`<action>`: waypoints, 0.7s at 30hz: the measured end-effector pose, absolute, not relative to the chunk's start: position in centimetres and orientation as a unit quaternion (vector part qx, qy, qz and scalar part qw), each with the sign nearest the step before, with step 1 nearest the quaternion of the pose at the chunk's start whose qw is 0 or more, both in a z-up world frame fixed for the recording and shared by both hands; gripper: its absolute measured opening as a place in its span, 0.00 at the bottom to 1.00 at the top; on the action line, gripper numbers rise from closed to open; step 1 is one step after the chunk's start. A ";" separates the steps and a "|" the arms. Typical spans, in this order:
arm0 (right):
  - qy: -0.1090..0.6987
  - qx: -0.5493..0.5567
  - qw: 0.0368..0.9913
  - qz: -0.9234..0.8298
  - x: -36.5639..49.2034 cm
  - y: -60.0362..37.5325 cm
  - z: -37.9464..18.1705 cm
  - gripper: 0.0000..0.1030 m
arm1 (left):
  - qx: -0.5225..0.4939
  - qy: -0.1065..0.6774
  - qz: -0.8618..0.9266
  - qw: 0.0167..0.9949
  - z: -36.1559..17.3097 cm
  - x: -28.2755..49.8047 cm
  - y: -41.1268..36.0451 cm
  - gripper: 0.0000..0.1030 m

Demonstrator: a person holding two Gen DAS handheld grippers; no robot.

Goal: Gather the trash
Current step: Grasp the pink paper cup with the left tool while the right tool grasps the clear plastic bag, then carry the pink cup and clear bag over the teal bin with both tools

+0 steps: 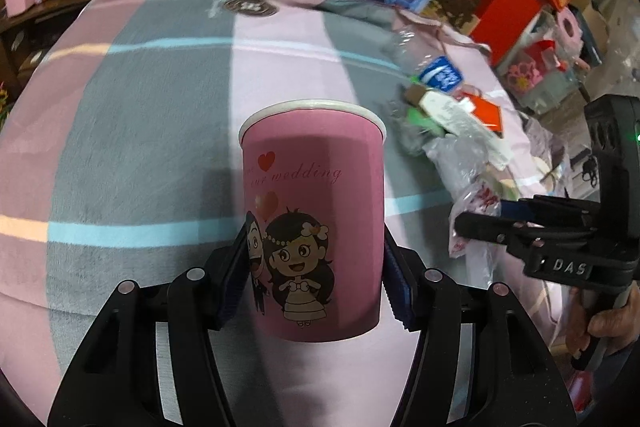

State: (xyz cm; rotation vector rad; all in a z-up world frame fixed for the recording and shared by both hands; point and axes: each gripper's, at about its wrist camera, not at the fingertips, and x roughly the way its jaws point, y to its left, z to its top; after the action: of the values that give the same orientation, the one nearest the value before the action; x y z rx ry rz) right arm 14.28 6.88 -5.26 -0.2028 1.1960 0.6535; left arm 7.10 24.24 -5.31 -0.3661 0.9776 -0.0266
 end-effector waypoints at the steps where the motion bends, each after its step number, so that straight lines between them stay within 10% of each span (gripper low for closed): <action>1: 0.547 -0.086 0.777 0.299 14.4 6.1 -4.7 0.36 | -0.171 0.465 -0.020 0.869 -4.9 7.3 23.6 0.58; 21: 0.500 0.069 0.847 0.171 15.0 -18.7 -0.9 0.37 | -0.042 0.463 -0.165 0.870 -0.5 13.0 2.9 0.58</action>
State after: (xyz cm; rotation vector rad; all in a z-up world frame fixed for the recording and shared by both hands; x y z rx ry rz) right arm 15.01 -18.68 -0.95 0.1451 1.0536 0.3601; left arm 13.01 2.92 -0.55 -0.0881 0.9679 -0.3448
